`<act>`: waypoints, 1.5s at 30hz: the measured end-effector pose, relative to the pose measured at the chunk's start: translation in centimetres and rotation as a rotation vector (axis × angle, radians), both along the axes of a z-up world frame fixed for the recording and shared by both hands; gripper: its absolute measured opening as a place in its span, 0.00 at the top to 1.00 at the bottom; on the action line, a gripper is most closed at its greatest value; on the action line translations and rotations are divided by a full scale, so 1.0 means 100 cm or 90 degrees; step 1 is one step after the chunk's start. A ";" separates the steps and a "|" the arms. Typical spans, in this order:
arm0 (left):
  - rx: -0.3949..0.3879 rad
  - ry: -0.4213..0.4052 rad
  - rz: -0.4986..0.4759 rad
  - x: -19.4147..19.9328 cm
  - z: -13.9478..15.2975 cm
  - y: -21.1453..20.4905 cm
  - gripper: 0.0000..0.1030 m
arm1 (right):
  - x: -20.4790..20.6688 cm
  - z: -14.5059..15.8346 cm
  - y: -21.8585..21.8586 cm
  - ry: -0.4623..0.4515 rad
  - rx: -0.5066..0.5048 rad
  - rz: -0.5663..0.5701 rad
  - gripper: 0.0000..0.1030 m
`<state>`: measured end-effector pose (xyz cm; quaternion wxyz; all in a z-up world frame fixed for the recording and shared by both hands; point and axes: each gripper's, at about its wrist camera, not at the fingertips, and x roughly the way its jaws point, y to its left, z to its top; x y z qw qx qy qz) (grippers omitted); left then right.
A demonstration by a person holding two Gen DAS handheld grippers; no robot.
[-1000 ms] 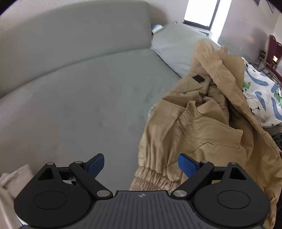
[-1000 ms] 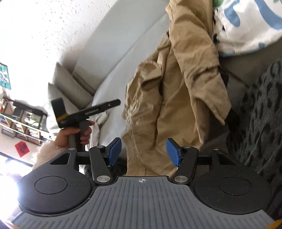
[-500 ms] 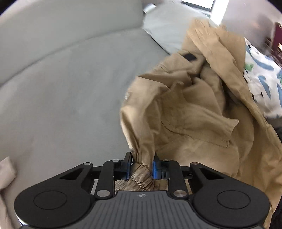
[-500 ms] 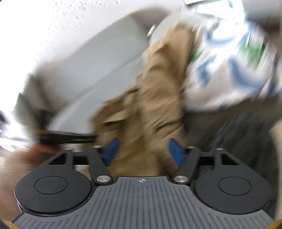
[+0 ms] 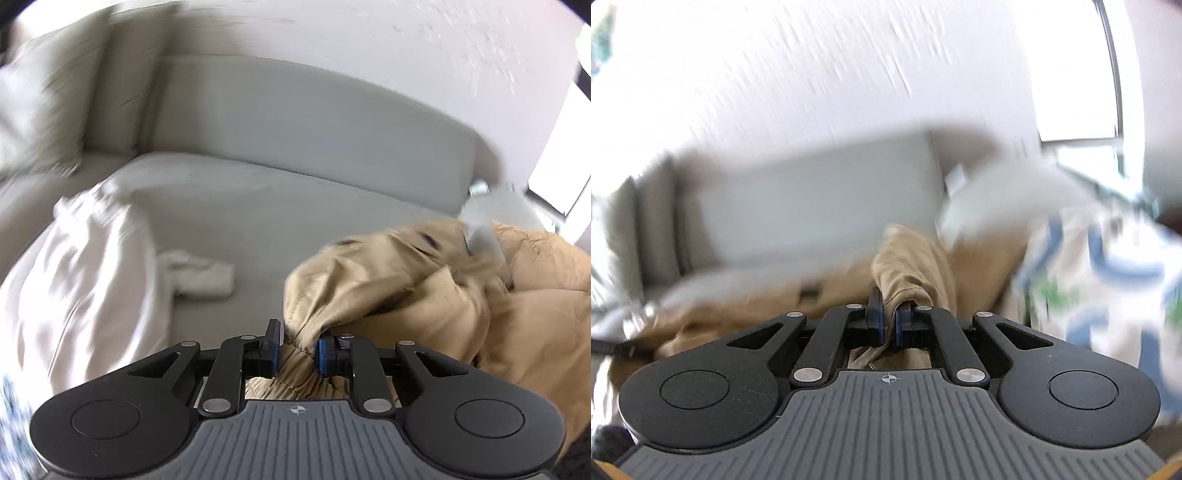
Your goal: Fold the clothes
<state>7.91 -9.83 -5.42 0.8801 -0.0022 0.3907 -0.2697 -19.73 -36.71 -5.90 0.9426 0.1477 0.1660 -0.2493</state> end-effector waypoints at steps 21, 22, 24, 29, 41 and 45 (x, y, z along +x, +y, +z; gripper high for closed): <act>-0.122 0.000 -0.135 -0.058 0.041 -0.037 0.84 | -0.057 0.014 0.045 0.073 0.084 0.226 0.39; -0.127 0.001 -0.154 -0.061 0.046 -0.045 0.85 | -0.058 0.021 0.061 0.071 0.052 0.285 0.38; -0.139 0.007 -0.191 -0.066 0.056 -0.063 0.85 | -0.060 0.030 0.094 0.066 -0.027 0.362 0.36; -0.156 0.015 -0.263 -0.089 0.069 -0.113 0.85 | -0.060 0.035 0.123 0.065 -0.076 0.377 0.33; -0.111 0.018 -0.383 -0.118 0.075 -0.178 0.85 | -0.075 0.020 0.079 0.090 -0.078 0.211 0.24; -0.104 0.014 -0.398 -0.125 0.073 -0.186 0.83 | -0.072 0.016 0.067 0.073 -0.064 0.182 0.25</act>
